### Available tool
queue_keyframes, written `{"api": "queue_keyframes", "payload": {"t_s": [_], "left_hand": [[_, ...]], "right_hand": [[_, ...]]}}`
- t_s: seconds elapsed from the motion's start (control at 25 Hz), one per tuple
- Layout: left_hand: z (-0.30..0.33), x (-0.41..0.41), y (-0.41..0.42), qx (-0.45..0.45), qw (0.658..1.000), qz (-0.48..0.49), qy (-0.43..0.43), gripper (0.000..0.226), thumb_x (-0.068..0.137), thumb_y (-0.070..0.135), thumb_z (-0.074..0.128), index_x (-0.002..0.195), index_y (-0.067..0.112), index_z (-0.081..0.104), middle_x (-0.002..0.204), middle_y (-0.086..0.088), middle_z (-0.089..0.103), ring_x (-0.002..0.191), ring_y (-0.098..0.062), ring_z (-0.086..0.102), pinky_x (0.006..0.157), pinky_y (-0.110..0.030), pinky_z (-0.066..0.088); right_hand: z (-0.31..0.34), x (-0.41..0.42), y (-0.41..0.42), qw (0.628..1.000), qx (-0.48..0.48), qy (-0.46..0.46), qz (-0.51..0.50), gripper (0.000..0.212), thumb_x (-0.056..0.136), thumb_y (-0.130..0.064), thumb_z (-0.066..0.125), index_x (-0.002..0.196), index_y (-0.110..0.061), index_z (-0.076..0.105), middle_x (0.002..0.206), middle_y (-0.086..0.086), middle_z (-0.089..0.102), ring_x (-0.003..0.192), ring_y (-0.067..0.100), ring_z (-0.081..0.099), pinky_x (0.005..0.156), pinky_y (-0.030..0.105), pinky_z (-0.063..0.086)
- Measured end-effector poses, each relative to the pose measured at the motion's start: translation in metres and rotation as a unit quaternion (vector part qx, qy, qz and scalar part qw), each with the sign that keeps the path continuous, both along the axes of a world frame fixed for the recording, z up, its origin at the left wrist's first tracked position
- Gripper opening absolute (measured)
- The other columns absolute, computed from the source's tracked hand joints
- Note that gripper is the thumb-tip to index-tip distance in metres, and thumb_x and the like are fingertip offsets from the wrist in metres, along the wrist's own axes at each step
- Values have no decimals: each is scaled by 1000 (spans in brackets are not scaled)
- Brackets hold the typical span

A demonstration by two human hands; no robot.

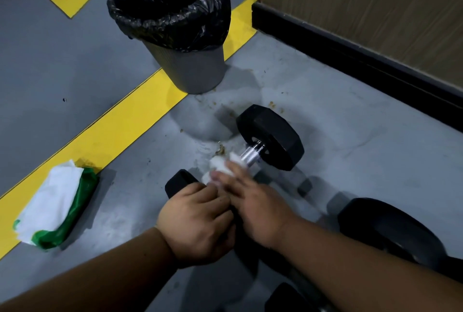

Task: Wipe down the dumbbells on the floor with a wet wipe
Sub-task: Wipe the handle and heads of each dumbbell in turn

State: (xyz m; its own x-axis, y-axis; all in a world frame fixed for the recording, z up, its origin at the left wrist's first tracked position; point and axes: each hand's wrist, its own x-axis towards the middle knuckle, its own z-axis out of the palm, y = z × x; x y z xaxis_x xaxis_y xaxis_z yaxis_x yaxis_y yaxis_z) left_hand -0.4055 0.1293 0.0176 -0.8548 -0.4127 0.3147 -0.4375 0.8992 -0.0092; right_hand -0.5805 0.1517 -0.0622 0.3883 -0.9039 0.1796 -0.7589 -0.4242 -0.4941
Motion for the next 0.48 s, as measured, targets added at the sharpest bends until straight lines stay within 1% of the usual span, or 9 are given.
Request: {"api": "queue_keyframes", "payload": {"t_s": [0.04, 0.08, 0.12, 0.2, 0.24, 0.28, 0.36, 0.4, 0.48], "left_hand": [[0, 0, 1, 0, 1000, 1, -2, 26, 86, 31, 64, 65, 17, 58, 72, -2, 56, 68, -28, 53, 68, -35, 40], [0, 0, 1, 0, 1000, 1, -3, 26, 86, 31, 63, 65, 17, 58, 72, -2, 57, 68, -28, 54, 68, -35, 39], [1, 0, 0, 0, 1000, 1, -3, 26, 85, 31, 63, 64, 17, 57, 71, -2, 56, 67, -28, 53, 67, -35, 39], [2, -1, -1, -2, 1000, 1, -1, 28, 85, 31, 64, 62, 17, 53, 69, -2, 52, 63, -28, 49, 64, -35, 37], [3, -2, -1, -3, 1000, 2, 0, 29, 84, 31, 64, 62, 17, 52, 68, -2, 50, 62, -28, 48, 63, -35, 37], [2, -2, 0, -4, 1000, 2, 1, 28, 84, 30, 64, 62, 17, 52, 68, -2, 50, 62, -27, 47, 63, -35, 36], [2, -1, 2, -5, 1000, -3, 0, 27, 84, 31, 64, 63, 18, 54, 69, -1, 51, 64, -27, 48, 64, -34, 37], [2, -1, 2, -8, 1000, -5, 0, 26, 84, 31, 64, 64, 18, 55, 70, -2, 53, 66, -27, 49, 66, -34, 39], [2, -1, 0, -7, 1000, -2, -1, 25, 84, 32, 63, 65, 17, 57, 71, -2, 55, 68, -27, 52, 67, -35, 41]], "right_hand": [[3, -1, 3, 999, 13, 3, 47, 65, 92, -21, 46, 155, -33, 33, 167, -11, 23, 154, 21, 24, 92, 37, 57], [6, -7, -2, 998, -4, 9, 70, 65, 92, -20, 47, 154, -34, 34, 166, -11, 26, 153, 20, 25, 93, 36, 56], [8, -15, -11, 997, -32, 13, 66, 64, 90, -13, 50, 152, -30, 41, 163, -9, 34, 152, 20, 27, 99, 34, 52], [11, -29, -30, 999, -22, -25, -28, 71, 80, 7, 56, 145, -21, 54, 156, -3, 46, 150, 22, 30, 114, 32, 41], [11, -31, -34, 996, 8, -44, -81, 77, 75, 12, 58, 145, -19, 55, 156, -2, 45, 151, 22, 28, 114, 37, 43], [11, -24, -31, 993, 19, -44, -106, 81, 72, 13, 59, 147, -18, 52, 158, -3, 42, 153, 22, 25, 107, 38, 50], [8, -2, -12, 997, 5, -16, -70, 79, 77, 5, 61, 151, -20, 45, 162, -6, 34, 154, 22, 22, 91, 35, 58], [9, 8, 0, 999, -18, -1, -32, 72, 81, -5, 61, 150, -21, 46, 162, -6, 32, 151, 22, 26, 84, 30, 60], [13, 8, 8, 999, -51, 8, -5, 61, 85, -23, 55, 146, -23, 52, 157, -6, 34, 140, 15, 38, 72, 19, 57]]}}
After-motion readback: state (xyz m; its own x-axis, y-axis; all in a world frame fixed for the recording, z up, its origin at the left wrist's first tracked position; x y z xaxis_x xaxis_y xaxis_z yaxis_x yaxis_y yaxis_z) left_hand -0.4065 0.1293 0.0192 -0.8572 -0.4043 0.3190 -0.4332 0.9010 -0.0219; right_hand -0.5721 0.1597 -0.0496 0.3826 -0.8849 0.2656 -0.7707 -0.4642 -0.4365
